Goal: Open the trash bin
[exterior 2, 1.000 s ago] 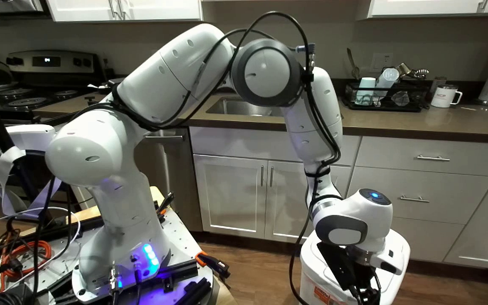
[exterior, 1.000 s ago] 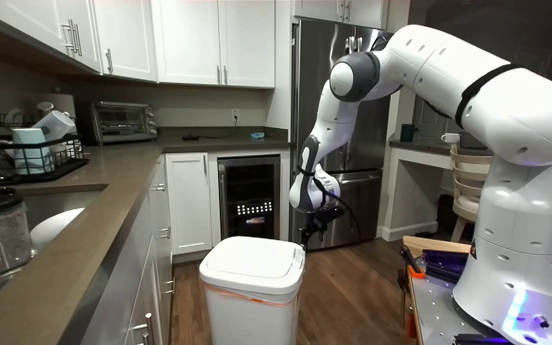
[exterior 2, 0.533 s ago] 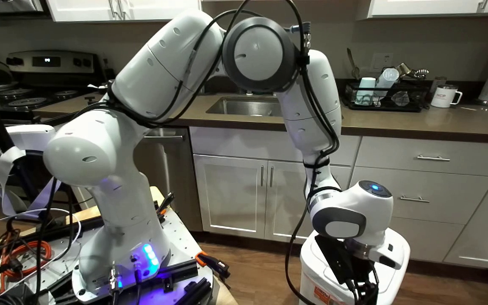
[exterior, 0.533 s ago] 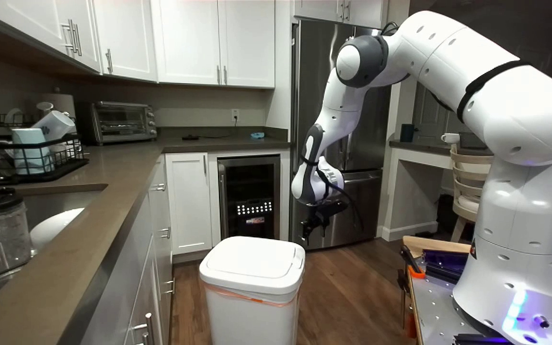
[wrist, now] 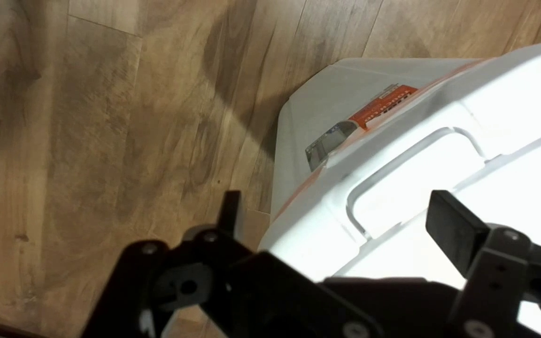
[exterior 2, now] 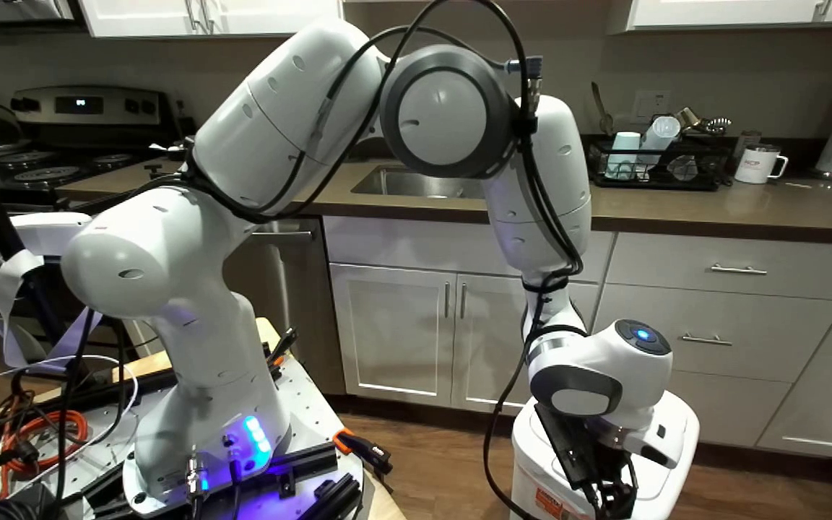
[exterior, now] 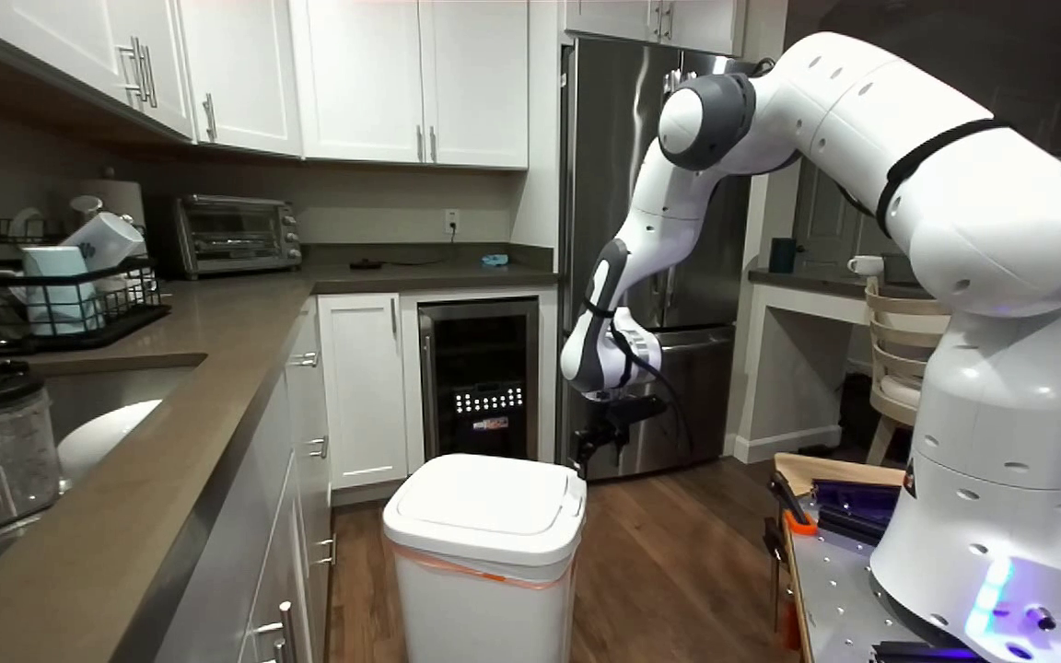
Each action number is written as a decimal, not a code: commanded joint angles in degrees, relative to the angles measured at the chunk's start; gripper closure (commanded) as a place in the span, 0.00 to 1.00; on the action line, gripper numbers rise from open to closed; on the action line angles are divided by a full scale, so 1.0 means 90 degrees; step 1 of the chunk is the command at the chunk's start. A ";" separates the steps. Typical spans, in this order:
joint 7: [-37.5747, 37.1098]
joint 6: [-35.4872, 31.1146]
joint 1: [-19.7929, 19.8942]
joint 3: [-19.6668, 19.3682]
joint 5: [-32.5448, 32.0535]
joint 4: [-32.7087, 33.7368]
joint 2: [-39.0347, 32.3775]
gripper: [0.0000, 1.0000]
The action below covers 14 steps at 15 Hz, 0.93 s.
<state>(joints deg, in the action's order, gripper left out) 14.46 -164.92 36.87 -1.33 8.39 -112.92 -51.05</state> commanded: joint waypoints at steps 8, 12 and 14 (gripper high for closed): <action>0.0036 0.0091 0.0011 0.0190 -0.0132 0.0876 -0.0800 0.00; 0.0045 0.0105 0.0067 0.0187 -0.0123 0.1017 -0.0977 0.00; 0.0072 0.0100 0.0134 0.0201 -0.0116 0.1023 -0.1015 0.00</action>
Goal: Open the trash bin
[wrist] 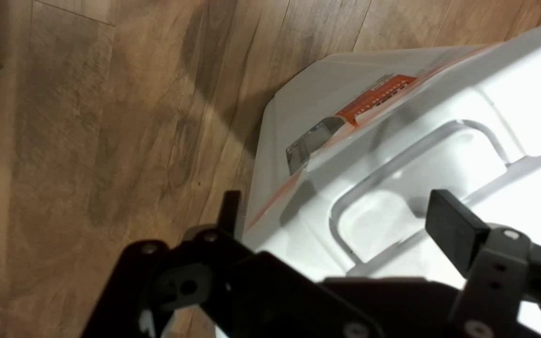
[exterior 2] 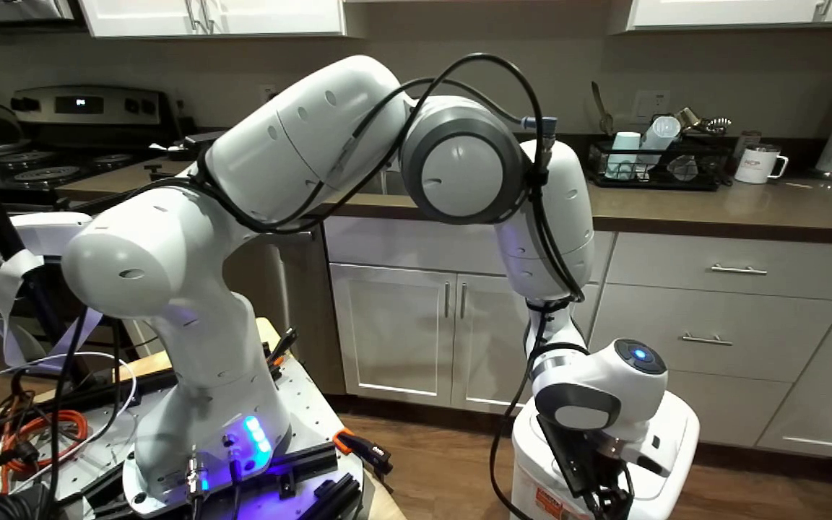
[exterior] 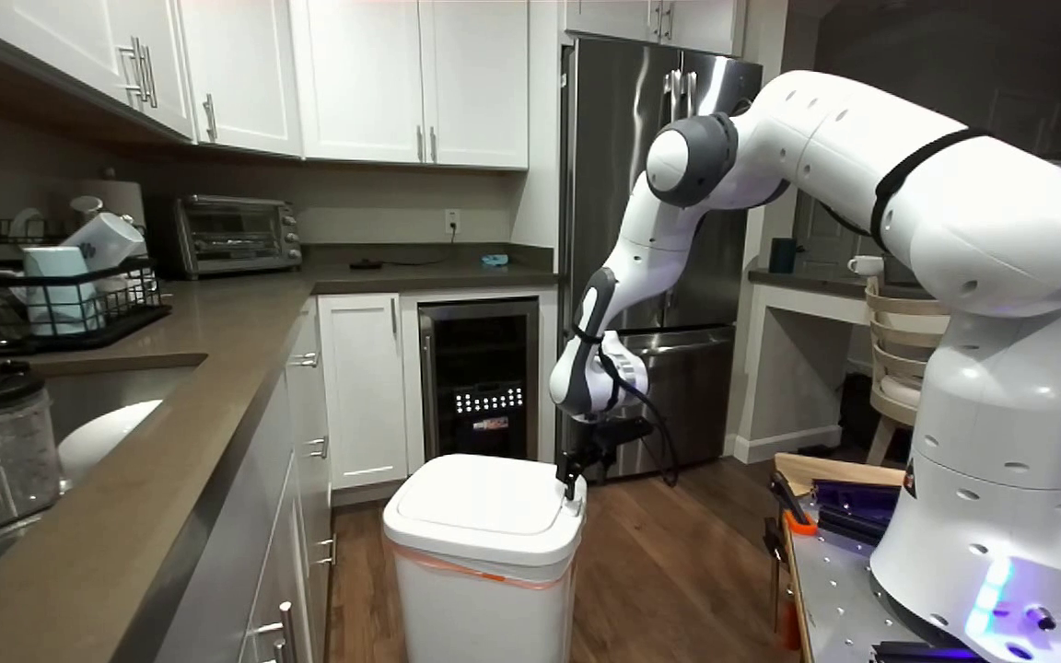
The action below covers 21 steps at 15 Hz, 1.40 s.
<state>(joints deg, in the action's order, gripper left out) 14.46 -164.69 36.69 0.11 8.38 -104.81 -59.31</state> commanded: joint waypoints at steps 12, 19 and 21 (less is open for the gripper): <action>0.0473 0.0413 0.0679 0.0451 -0.0098 0.0868 -0.0779 0.00; 0.0434 -0.0013 0.0780 0.0332 -0.0122 -0.0124 0.0153 0.00; 0.0363 -0.0049 0.0704 0.0220 -0.0149 -0.0536 0.0580 0.00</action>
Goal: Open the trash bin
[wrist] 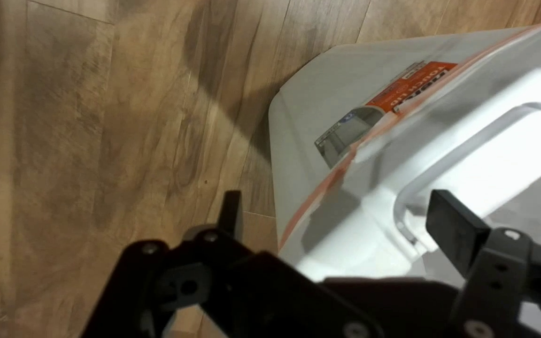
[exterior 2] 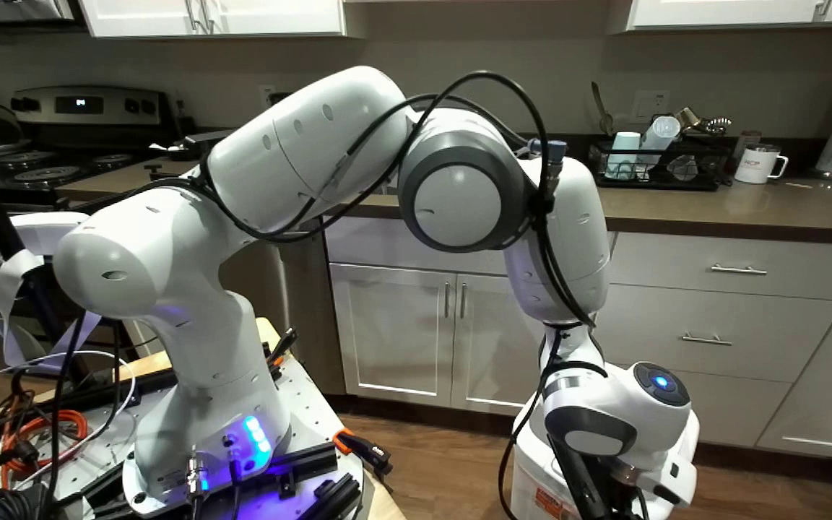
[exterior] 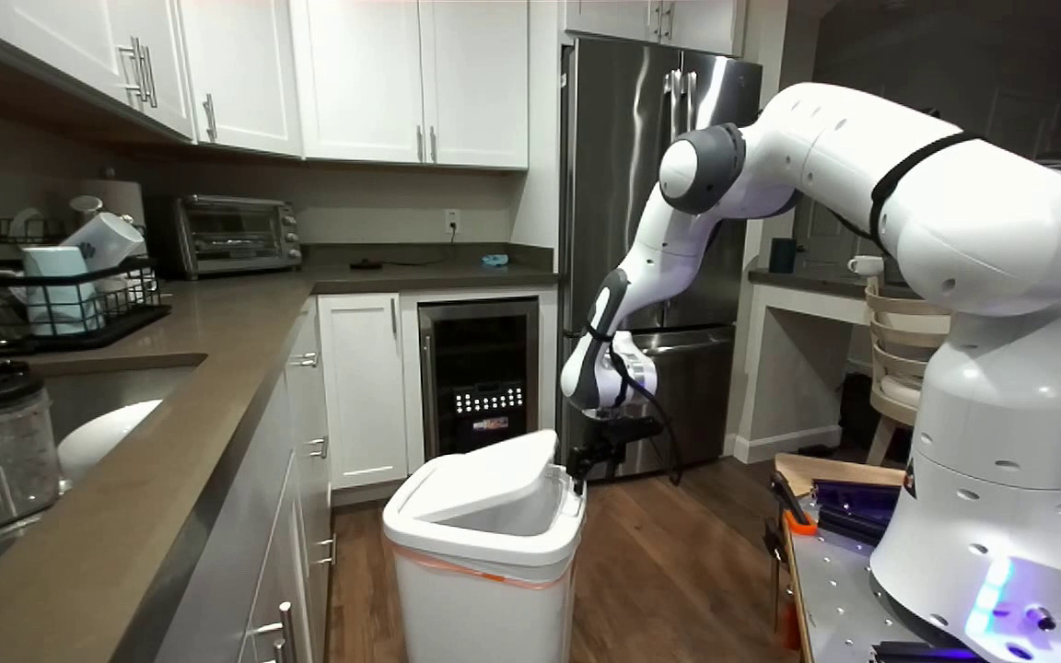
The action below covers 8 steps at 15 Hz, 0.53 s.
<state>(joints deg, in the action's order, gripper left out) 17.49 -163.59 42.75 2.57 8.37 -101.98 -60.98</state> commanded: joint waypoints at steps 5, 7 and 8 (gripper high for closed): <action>-0.0072 -0.0509 -0.0167 -0.0274 -0.0165 -0.1985 0.1907 0.00; -0.0050 -0.0500 -0.0240 -0.0340 -0.0222 -0.2325 0.2280 0.00; -0.0009 -0.0425 -0.0256 -0.0352 -0.0256 -0.2465 0.2449 0.00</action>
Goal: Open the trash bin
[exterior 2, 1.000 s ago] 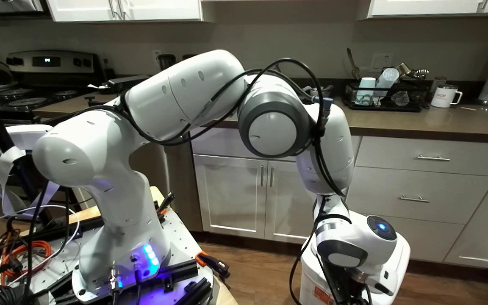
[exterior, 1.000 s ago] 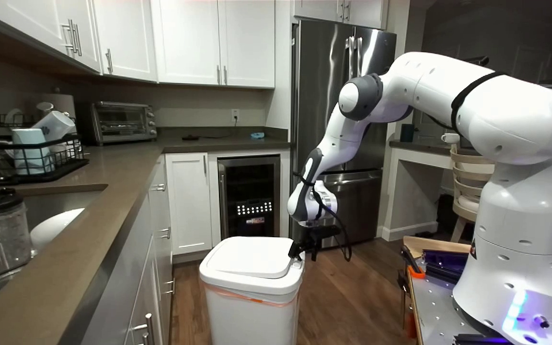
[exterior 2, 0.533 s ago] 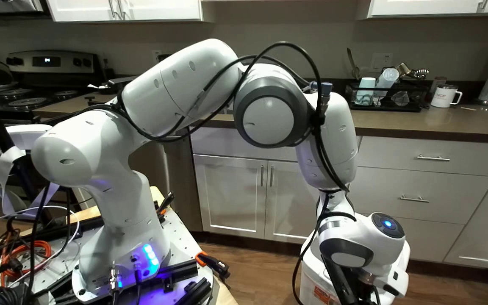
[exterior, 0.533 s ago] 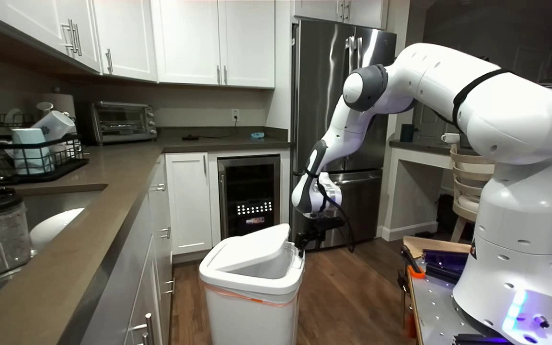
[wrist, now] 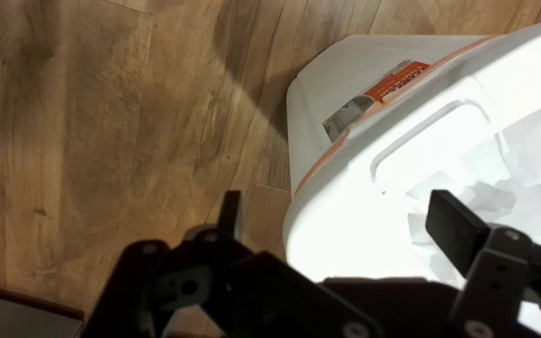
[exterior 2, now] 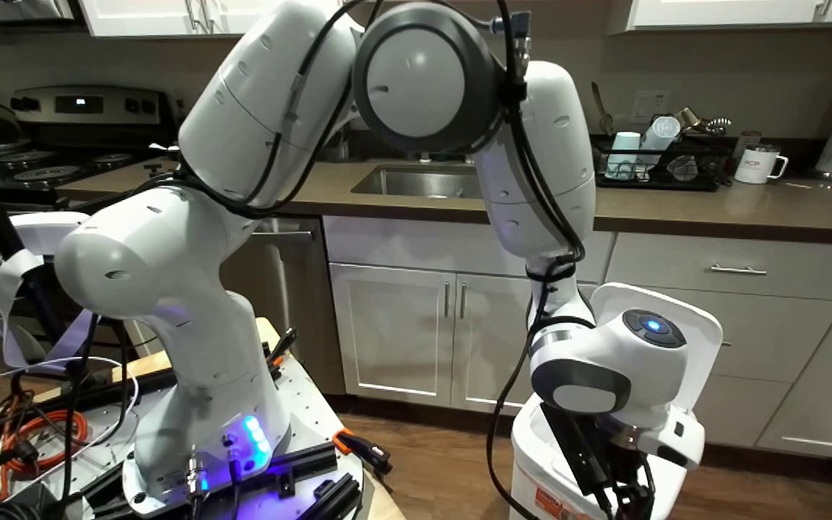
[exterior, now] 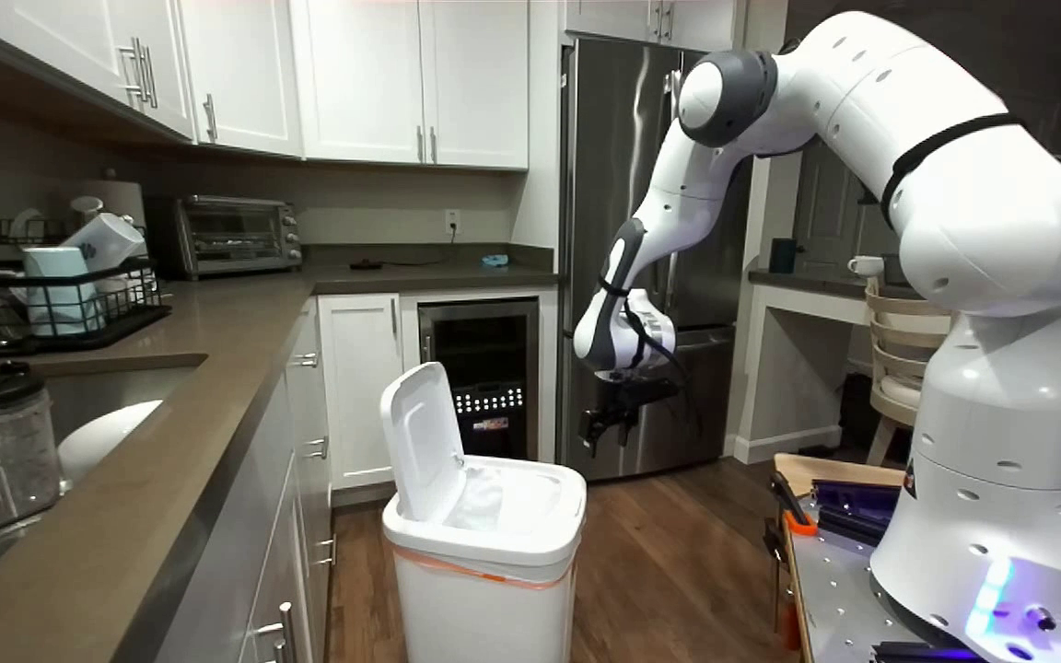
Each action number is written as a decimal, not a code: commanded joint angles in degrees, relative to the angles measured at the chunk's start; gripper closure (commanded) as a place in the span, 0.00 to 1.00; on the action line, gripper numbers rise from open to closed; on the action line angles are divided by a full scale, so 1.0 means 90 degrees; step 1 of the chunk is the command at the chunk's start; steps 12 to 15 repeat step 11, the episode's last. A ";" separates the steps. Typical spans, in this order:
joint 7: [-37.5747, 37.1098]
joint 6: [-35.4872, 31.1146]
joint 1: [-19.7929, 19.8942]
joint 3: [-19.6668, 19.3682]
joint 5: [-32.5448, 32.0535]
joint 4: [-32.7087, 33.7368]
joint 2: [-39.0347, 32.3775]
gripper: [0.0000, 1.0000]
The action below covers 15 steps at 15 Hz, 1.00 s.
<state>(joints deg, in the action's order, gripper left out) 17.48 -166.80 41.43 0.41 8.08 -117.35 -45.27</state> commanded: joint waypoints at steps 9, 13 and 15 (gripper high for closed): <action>-0.0004 0.0050 -0.0169 -0.0102 -0.0223 -0.1121 0.1195 0.00; -0.0001 0.0051 -0.0184 -0.0111 -0.0219 -0.1206 0.1268 0.00; -0.0001 0.0051 -0.0184 -0.0111 -0.0219 -0.1206 0.1268 0.00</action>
